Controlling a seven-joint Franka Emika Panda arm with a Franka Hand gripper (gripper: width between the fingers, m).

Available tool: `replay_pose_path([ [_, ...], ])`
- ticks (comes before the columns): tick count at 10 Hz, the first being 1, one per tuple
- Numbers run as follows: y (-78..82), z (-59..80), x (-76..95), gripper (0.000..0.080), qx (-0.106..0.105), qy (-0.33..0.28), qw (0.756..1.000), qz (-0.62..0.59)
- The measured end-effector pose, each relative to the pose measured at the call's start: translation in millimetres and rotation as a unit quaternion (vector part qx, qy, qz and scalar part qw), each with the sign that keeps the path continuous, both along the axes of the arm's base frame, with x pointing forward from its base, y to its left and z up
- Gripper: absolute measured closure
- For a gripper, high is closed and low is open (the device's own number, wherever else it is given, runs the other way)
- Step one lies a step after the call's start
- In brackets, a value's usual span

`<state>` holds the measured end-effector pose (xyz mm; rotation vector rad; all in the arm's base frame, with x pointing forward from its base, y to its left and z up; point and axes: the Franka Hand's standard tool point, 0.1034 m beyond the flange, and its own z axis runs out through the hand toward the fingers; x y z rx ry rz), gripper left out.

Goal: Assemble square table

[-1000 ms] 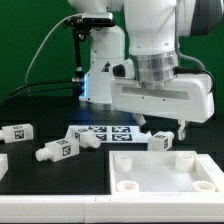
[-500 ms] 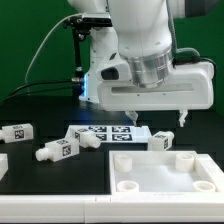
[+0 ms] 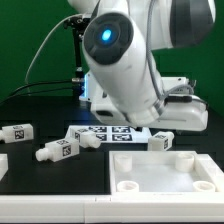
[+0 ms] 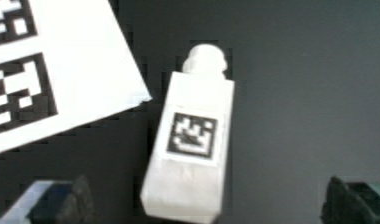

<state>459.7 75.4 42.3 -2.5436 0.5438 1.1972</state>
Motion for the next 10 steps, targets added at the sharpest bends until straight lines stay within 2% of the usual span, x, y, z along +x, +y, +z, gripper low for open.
replay_pose_path([
  [4,-1.9,-6.8,-1.1,0.015,0.004,0.017,1.0,0.001],
  [7,-2.1,-28.6,-27.5,0.015,-0.002,0.087,0.996,-0.024],
  [10,-2.3,-28.6,-26.8,0.015,-0.003,0.085,0.996,-0.024],
])
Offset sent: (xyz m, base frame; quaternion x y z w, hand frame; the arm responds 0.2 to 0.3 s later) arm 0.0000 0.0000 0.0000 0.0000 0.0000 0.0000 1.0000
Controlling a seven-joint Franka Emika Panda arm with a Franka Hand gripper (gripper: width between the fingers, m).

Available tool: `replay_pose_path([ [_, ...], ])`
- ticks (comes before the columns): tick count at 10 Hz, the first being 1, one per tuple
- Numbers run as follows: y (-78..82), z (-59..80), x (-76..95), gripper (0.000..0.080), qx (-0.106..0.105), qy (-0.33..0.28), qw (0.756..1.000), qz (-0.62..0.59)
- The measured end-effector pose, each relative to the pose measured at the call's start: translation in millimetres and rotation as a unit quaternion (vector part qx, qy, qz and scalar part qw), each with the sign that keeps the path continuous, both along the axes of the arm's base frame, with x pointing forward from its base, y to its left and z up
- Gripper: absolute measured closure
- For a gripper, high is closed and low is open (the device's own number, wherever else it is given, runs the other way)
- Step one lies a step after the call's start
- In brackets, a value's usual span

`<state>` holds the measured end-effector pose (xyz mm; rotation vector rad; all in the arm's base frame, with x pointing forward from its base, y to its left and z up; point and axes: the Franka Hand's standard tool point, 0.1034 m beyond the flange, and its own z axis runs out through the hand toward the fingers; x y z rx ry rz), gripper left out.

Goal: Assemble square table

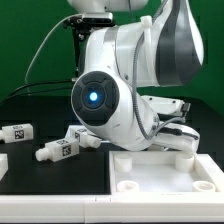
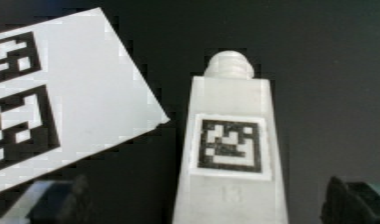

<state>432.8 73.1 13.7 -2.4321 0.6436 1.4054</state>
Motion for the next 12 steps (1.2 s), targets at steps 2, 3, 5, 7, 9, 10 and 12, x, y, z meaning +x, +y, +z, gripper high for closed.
replay_pose_path([
  [2,8.4,-1.7,-7.9,0.015,0.0,0.002,1.0,0.004],
  [3,14.7,-2.2,-14.3,0.015,0.005,0.006,1.0,0.009],
  [5,12.2,-2.6,-13.4,0.0236,0.005,0.006,1.0,0.006],
  [7,12.2,-2.7,-13.5,0.0373,0.005,0.006,1.0,0.006],
  [9,12.2,-2.7,-13.5,0.0518,0.005,0.006,1.0,0.006],
  [10,12.5,-2.5,-12.1,0.0518,0.003,0.002,1.0,0.006],
  [12,15.2,21.1,0.8,0.0517,0.01,-0.01,1.0,0.018],
])
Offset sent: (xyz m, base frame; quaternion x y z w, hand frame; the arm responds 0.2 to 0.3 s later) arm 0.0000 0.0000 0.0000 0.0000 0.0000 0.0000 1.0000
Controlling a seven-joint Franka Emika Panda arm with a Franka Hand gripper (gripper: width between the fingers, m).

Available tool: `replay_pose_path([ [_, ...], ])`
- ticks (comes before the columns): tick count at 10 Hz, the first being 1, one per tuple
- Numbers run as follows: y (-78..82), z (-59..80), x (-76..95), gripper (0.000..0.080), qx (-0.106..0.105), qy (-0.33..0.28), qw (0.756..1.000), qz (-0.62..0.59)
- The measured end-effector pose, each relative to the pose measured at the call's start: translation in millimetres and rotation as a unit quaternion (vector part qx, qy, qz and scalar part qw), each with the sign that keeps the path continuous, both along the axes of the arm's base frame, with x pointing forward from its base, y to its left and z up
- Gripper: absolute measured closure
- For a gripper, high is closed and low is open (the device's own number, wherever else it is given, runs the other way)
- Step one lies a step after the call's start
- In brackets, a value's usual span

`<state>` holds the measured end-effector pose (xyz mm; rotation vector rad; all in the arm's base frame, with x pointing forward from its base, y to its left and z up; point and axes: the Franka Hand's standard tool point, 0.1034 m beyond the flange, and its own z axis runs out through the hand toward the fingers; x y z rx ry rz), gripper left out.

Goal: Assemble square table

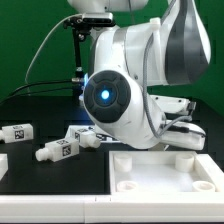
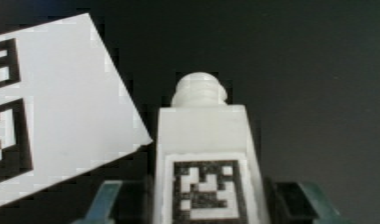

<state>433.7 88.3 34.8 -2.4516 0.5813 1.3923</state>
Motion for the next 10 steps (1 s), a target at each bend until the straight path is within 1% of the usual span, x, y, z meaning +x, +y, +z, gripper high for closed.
replay_pose_path([
  [1,0.6,27.2,18.7,0.0517,0.003,-0.02,1.0,0.006],
  [2,4.0,42.8,32.8,0.0517,-0.015,-0.057,0.998,0.003],
  [3,7.9,48.5,34.0,0.0517,-0.035,-0.085,0.996,0.004],
  [4,9.8,46.3,33.9,0.0517,-0.045,-0.113,0.993,0.002],
  [5,10.8,46.1,38.2,0.0517,-0.056,-0.144,0.988,-0.002],
  [6,12.9,49.7,43.3,0.0516,-0.068,-0.181,0.981,-0.005],
  [7,12.7,61.9,52.9,0.0515,-0.068,-0.209,0.976,0.015],
  [8,16.2,81.4,79.7,0.0515,-0.063,-0.265,0.962,0.03],
  [9,18.7,90.3,99.4,0.0515,-0.06,-0.313,0.947,0.036],
  [10,19.4,88.4,106.6,0.0515,-0.073,-0.35,0.934,0.029],
])
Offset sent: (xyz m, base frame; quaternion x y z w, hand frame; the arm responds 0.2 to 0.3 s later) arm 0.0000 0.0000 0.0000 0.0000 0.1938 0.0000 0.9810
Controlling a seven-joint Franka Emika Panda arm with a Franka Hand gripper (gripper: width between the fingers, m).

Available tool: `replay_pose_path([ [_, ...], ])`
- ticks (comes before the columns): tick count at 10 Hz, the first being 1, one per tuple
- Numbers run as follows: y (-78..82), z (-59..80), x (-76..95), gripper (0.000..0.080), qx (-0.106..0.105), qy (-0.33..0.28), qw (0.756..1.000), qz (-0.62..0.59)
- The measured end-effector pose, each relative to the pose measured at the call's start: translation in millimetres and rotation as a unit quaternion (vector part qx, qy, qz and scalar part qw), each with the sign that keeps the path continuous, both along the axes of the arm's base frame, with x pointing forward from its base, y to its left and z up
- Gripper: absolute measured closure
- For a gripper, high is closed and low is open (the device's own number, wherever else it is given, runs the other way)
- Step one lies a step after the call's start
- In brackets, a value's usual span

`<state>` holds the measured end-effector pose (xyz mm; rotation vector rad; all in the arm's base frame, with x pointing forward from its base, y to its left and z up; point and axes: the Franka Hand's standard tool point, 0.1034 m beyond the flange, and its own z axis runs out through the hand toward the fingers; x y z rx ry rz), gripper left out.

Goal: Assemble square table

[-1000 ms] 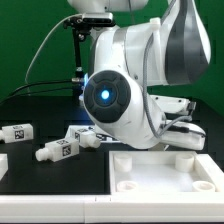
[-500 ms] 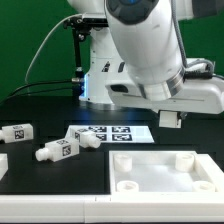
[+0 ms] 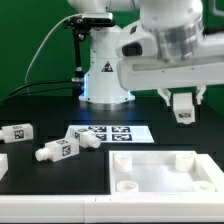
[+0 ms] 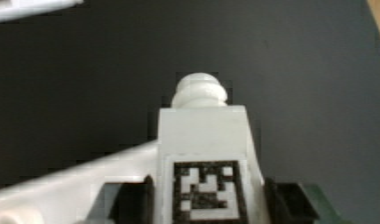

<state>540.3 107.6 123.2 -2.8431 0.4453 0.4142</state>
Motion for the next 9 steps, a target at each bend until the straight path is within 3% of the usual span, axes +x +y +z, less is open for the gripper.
replay_pose_path([
  [2,1.7,-0.6,-2.3,0.0515,-0.013,-0.048,0.999,-0.006],
  [6,13.9,15.1,42.9,0.0515,-0.064,-0.197,0.977,0.058],
  [9,15.5,9.3,42.1,0.0515,-0.077,-0.268,0.959,0.049],
])
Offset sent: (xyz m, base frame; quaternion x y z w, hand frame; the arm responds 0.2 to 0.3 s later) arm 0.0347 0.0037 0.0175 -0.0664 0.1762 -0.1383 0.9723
